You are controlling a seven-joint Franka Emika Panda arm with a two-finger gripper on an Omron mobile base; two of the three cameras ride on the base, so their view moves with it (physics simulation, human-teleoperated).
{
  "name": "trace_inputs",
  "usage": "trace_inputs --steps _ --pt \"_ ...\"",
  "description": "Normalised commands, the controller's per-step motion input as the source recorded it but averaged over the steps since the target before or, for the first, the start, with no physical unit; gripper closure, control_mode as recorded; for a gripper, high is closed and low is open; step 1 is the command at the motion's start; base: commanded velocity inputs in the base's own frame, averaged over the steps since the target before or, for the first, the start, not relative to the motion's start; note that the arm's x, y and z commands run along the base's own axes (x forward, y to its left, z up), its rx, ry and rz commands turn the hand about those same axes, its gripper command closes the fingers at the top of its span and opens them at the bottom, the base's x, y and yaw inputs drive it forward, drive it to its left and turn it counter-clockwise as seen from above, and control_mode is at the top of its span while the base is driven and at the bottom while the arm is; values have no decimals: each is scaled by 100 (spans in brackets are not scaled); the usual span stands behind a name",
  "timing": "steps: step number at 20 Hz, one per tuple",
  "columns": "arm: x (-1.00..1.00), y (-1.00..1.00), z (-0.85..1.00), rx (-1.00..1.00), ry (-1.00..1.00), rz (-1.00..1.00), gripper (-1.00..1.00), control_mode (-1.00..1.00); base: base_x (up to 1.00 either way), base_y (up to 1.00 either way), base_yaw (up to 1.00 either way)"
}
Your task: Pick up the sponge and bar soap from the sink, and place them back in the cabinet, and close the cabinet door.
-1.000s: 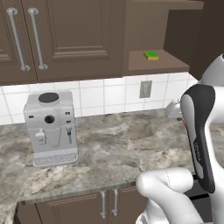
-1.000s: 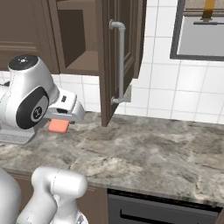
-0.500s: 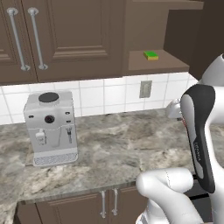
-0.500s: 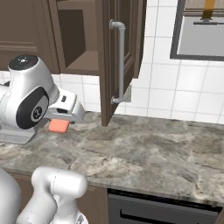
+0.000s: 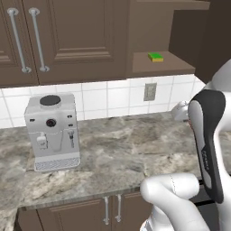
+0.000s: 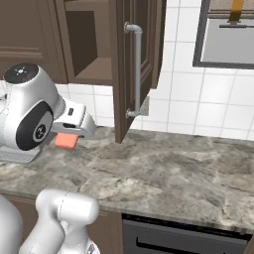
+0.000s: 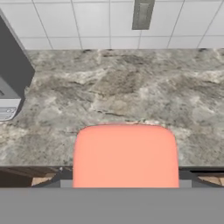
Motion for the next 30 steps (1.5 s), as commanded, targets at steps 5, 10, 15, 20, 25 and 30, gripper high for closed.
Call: trace_inputs --steps 5,10,15,20,25,30 --pt "0 0 5 0 -11 0 100 -100 0 0 0" --pt "0 0 2 0 -15 0 100 -100 0 0 0" --pt "0 0 4 0 -17 0 100 -100 0 0 0" --pt "0 0 13 0 -19 0 100 -100 0 0 0" --pt "0 0 35 0 -13 0 100 -100 0 0 0" --pt "0 0 47 0 -5 0 100 -100 0 0 0"
